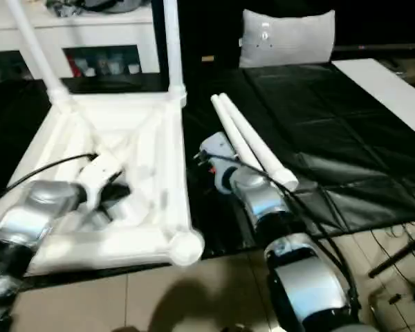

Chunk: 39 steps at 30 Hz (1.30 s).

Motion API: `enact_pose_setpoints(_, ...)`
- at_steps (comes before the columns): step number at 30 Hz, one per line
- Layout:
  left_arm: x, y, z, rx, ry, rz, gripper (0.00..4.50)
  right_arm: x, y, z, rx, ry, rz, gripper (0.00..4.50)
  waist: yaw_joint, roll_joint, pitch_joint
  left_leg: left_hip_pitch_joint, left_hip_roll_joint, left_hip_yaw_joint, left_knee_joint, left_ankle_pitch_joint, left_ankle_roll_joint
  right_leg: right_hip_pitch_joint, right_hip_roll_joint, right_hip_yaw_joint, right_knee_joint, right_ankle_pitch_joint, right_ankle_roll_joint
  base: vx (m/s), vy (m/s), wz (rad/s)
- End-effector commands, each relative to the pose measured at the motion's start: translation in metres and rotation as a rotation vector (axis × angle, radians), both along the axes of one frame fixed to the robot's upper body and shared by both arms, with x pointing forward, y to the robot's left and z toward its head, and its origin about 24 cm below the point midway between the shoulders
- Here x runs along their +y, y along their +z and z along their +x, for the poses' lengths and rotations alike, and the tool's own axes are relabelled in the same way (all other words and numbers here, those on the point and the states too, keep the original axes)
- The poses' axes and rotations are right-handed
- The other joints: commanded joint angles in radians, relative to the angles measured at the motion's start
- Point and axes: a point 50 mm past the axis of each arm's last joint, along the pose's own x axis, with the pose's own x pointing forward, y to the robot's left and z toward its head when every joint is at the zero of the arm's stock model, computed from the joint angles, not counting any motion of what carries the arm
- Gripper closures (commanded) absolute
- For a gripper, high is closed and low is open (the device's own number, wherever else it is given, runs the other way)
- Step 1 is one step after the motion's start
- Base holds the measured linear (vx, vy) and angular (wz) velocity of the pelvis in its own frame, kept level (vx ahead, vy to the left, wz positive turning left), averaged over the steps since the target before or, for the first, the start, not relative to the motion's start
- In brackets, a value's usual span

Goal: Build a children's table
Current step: Rotate table base, then pick table leg

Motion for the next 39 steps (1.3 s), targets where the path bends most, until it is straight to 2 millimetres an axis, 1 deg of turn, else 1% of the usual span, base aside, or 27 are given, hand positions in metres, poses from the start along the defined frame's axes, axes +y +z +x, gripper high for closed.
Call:
enact_pose_setpoints(1,-0.020,0.013,0.016,-0.139,0.018,-0.007,4.43,0.015,0.024,0.006,-0.083,0.037,0.051,0.00,-0.001,0.001,-0.073,-0.001,0.012,0.001,-0.067,-0.162,0.033,0.064,-0.060,0.053,-0.071,-0.230,-0.183,0.000,0.000,0.00)
enact_pose_setpoints(2,-0.021,0.012,0.017,-0.153,0.033,-0.012,4.43,0.013,0.025,0.007,-0.089,0.027,0.053,0.00,0.002,0.003,-0.074,-0.003,0.012,0.000,-0.067,-0.152,0.036,0.065,-0.061,0.053,-0.069,-0.221,-0.181,0.000,0.000,0.00)
enact_pose_setpoints(3,-0.023,0.012,0.021,-0.191,0.078,-0.030,4.43,0.007,0.030,0.009,-0.105,-0.002,0.057,0.00,0.002,-0.001,-0.074,-0.005,0.014,0.001,-0.066,-0.141,0.042,0.063,-0.061,0.053,-0.070,-0.205,-0.181,0.000,0.000,0.00)
enact_pose_setpoints(4,-0.025,0.012,0.022,-0.218,0.086,-0.033,4.43,0.003,0.033,0.010,-0.115,-0.029,0.056,0.00,0.008,-0.003,-0.078,-0.005,0.016,0.000,-0.065,-0.123,0.046,0.065,-0.064,0.054,-0.064,-0.176,-0.186,0.000,0.000,0.00)
enact_pose_setpoints(5,-0.026,0.011,0.022,-0.235,0.085,-0.033,4.43,0.000,0.034,0.011,-0.121,-0.046,0.055,0.00,0.010,-0.003,-0.079,-0.006,0.015,0.000,-0.064,-0.107,0.050,0.065,-0.062,0.054,-0.062,-0.153,-0.188,0.000,0.000,0.00)
enact_pose_setpoints(6,-0.029,0.011,0.022,-0.249,0.077,-0.045,4.43,-0.005,0.036,0.013,-0.125,-0.075,0.051,0.00,0.012,-0.004,-0.081,-0.009,0.015,-0.001,-0.062,-0.073,0.056,0.065,-0.061,0.054,-0.053,-0.094,-0.200,0.000,0.000,0.00)
enact_pose_setpoints(7,-0.032,0.014,0.021,-0.275,0.072,-0.073,4.43,-0.013,0.039,0.016,-0.125,-0.130,0.038,0.00,0.012,-0.005,-0.081,-0.008,0.014,0.000,-0.061,-0.070,0.057,0.065,-0.061,0.053,-0.053,-0.089,-0.202,0.000,0.000,0.00)
enact_pose_setpoints(8,-0.032,0.015,0.021,-0.279,0.073,-0.076,4.43,-0.014,0.040,0.017,-0.125,-0.138,0.035,0.00,0.012,-0.005,-0.083,-0.007,0.013,0.001,-0.060,-0.060,0.057,0.066,-0.060,0.054,-0.051,-0.077,-0.206,0.000,0.000,0.00)
enact_pose_setpoints(9,-0.036,0.020,0.019,-0.302,0.039,-0.129,4.43,-0.026,0.042,0.021,-0.110,-0.226,-0.007,0.00,0.014,-0.006,-0.083,-0.009,0.012,0.002,-0.057,-0.045,0.061,0.066,-0.059,0.054,-0.048,-0.056,-0.214,0.000,0.000,0.00)
enact_pose_setpoints(10,-0.037,0.021,0.019,-0.305,0.029,-0.141,4.43,-0.029,0.043,0.022,-0.106,-0.245,-0.016,0.00,0.013,-0.005,-0.082,-0.011,0.011,0.002,-0.058,-0.038,0.059,0.067,-0.060,0.053,-0.048,-0.062,-0.220,0.000,0.000,0.00)
enact_pose_setpoints(13,-0.037,0.024,0.013,-0.307,-0.038,-0.152,4.07,-0.042,0.043,0.024,-0.006,-0.317,-0.068,0.00,0.010,-0.007,-0.080,-0.010,0.011,0.004,-0.059,-0.065,0.057,0.066,-0.060,0.053,-0.052,-0.105,-0.219,0.000,0.000,0.00)
enact_pose_setpoints(15,-0.037,0.028,0.005,-0.303,-0.120,-0.154,4.05,-0.051,0.047,0.024,0.076,-0.348,-0.033,0.00,0.009,-0.011,-0.076,-0.013,0.015,0.004,-0.062,-0.089,0.052,0.066,-0.063,0.052,-0.057,-0.152,-0.208,0.000,0.000,0.00)
enact_pose_setpoints(16,-0.037,0.028,0.005,-0.303,-0.120,-0.154,3.89,-0.051,0.047,0.024,0.076,-0.348,-0.033,0.00,0.010,-0.009,-0.076,-0.010,0.016,0.004,-0.062,-0.100,0.047,0.065,-0.064,0.053,-0.059,-0.181,-0.199,0.000,0.000,0.00)
enact_pose_setpoints(17,-0.037,0.032,-0.002,-0.292,-0.178,-0.166,3.75,-0.055,0.047,0.023,0.122,-0.359,-0.047,0.00,0.009,-0.009,-0.074,-0.008,0.015,0.006,-0.061,-0.103,0.045,0.061,-0.062,0.054,-0.062,-0.187,-0.194,0.000,0.000,0.00)
enact_pose_setpoints(18,-0.038,0.034,-0.005,-0.282,-0.208,-0.174,3.67,-0.057,0.046,0.023,0.140,-0.366,-0.059,0.00,0.008,-0.013,-0.072,-0.010,0.015,0.007,-0.063,-0.105,0.038,0.060,-0.061,0.053,-0.063,-0.199,-0.189,0.000,0.000,0.00)
enact_pose_setpoints(19,-0.039,0.036,-0.010,-0.263,-0.252,-0.187,3.63,-0.060,0.045,0.022,0.173,-0.381,-0.070,0.00,0.010,-0.011,-0.074,-0.005,0.017,0.006,-0.062,-0.106,0.031,0.060,-0.063,0.054,-0.059,-0.201,-0.191,0.000,0.000,0.00)
enact_pose_setpoints(20,-0.039,0.036,-0.010,-0.263,-0.252,-0.187,3.63,-0.060,0.045,0.022,0.173,-0.381,-0.070,0.00,0.009,-0.010,-0.074,-0.007,0.018,0.005,-0.063,-0.098,0.030,0.062,-0.064,0.054,-0.056,-0.195,-0.195,0.000,0.000,0.00)
enact_pose_setpoints(21,-0.040,0.037,-0.013,-0.253,-0.273,-0.194,3.57,-0.062,0.044,0.021,0.189,-0.390,-0.074,0.00,0.010,-0.008,-0.072,-0.004,0.017,0.008,-0.062,-0.102,0.026,0.055,-0.060,0.055,-0.059,-0.192,-0.197,0.000,0.000,0.00)
enact_pose_setpoints(23,-0.042,0.041,-0.020,-0.222,-0.330,-0.204,3.35,-0.063,0.041,0.020,0.228,-0.399,-0.079,0.00,0.010,-0.009,-0.072,-0.004,0.018,0.007,-0.064,-0.111,0.019,0.059,-0.061,0.055,-0.056,-0.188,-0.198,0.000,0.000,0.00)
enact_pose_setpoints(27,-0.047,0.047,-0.029,-0.174,-0.404,-0.226,3.07,-0.062,0.033,0.015,0.312,-0.399,-0.059,0.00,0.010,-0.007,-0.071,-0.004,0.016,0.009,-0.063,-0.107,0.014,0.058,-0.058,0.055,-0.054,-0.166,-0.205,0.000,0.000,0.00)
enact_pose_setpoints(29,-0.048,0.049,-0.029,-0.168,-0.406,-0.225,2.95,-0.063,0.031,0.014,0.334,-0.405,-0.054,0.28,0.009,-0.007,-0.071,-0.004,0.015,0.009,-0.063,-0.111,0.011,0.059,-0.057,0.055,-0.055,-0.171,-0.200,0.000,0.000,0.00)
enact_pose_setpoints(30,-0.049,0.050,-0.030,-0.165,-0.408,-0.224,2.81,-0.063,0.029,0.012,0.358,-0.405,-0.046,0.35,0.009,-0.007,-0.071,-0.004,0.014,0.008,-0.064,-0.115,0.009,0.060,-0.057,0.055,-0.057,-0.182,-0.195,0.000,0.000,0.00)
enact_pose_setpoints(31,-0.050,0.050,-0.030,-0.158,-0.413,-0.224,2.81,-0.065,0.026,0.011,0.380,-0.419,-0.051,0.35,0.008,-0.004,-0.071,-0.005,0.014,0.008,-0.064,-0.118,0.004,0.061,-0.057,0.055,-0.058,-0.189,-0.191,0.000,0.000,0.00)
enact_pose_setpoints(33,-0.051,0.051,-0.031,-0.152,-0.416,-0.224,2.65,-0.067,0.024,0.010,0.390,-0.431,-0.057,0.63,0.008,-0.006,-0.072,-0.004,0.014,0.008,-0.064,-0.112,0.001,0.060,-0.057,0.055,-0.058,-0.189,-0.189,0.000,0.000,0.00)
enact_pose_setpoints(34,-0.051,0.051,-0.031,-0.151,-0.417,-0.225,2.65,-0.068,0.023,0.009,0.399,-0.432,-0.058,0.63,0.009,-0.006,-0.072,-0.005,0.013,0.008,-0.063,-0.111,0.001,0.061,-0.057,0.054,-0.058,-0.188,-0.188,0.000,0.000,0.00)
enact_pose_setpoints(35,-0.051,0.051,-0.032,-0.149,-0.417,-0.225,2.46,-0.068,0.022,0.009,0.404,-0.433,-0.063,0.80,0.008,-0.006,-0.072,-0.005,0.013,0.008,-0.063,-0.110,0.001,0.061,-0.057,0.054,-0.058,-0.187,-0.187,0.000,0.000,0.00)
enact_pose_setpoints(39,-0.052,0.051,-0.034,-0.128,-0.419,-0.222,2.15,-0.071,0.018,0.006,0.448,-0.428,-0.071,1.19,0.007,-0.007,-0.072,-0.005,0.013,0.008,-0.062,-0.107,0.002,0.062,-0.056,0.054,-0.058,-0.186,-0.186,0.000,0.000,0.00)
